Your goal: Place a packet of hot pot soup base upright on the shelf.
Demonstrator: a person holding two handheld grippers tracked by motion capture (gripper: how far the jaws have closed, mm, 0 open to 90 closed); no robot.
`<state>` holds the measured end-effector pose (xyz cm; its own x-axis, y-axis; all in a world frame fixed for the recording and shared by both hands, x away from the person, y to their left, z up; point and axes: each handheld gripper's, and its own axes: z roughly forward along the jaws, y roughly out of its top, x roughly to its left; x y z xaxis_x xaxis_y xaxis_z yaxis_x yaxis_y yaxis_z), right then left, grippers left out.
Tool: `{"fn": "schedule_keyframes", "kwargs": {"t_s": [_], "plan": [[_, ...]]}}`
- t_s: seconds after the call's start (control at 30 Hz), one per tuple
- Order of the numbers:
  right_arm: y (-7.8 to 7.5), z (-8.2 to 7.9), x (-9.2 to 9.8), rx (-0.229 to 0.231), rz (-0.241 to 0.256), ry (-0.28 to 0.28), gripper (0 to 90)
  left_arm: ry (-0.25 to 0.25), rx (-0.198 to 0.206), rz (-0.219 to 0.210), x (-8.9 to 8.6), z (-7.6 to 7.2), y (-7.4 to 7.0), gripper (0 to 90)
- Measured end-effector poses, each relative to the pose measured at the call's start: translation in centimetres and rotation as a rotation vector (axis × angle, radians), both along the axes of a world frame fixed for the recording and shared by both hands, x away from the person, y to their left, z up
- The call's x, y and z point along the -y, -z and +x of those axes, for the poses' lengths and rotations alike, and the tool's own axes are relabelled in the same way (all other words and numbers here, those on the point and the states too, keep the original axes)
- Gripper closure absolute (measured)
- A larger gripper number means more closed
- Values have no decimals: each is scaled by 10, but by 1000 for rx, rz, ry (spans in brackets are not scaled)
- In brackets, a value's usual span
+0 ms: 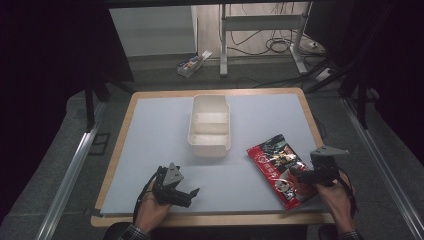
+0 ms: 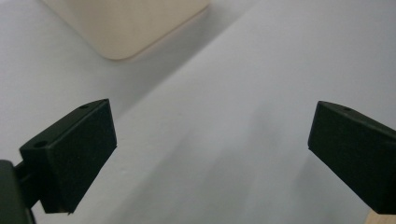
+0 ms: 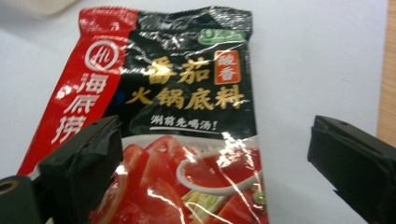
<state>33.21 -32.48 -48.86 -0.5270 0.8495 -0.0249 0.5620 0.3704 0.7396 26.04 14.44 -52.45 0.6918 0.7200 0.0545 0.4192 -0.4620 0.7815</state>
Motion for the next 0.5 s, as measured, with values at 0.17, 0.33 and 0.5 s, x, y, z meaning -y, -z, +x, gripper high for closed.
{"fn": "schedule_keyframes", "kwargs": {"t_s": [0.17, 0.33, 0.5], "plan": [[-1, -2, -1, 13, 4, -33, 10, -24, 15, -46, -8, -2, -2, 11], [2, 0, -1, -17, 4, -43, 4, -19, 34, -52, -9, -2, -1, 12], [6, 3, 0, -26, -5, -14, 9, -21, 9, -62, -10, 1, 2, 12]]}}
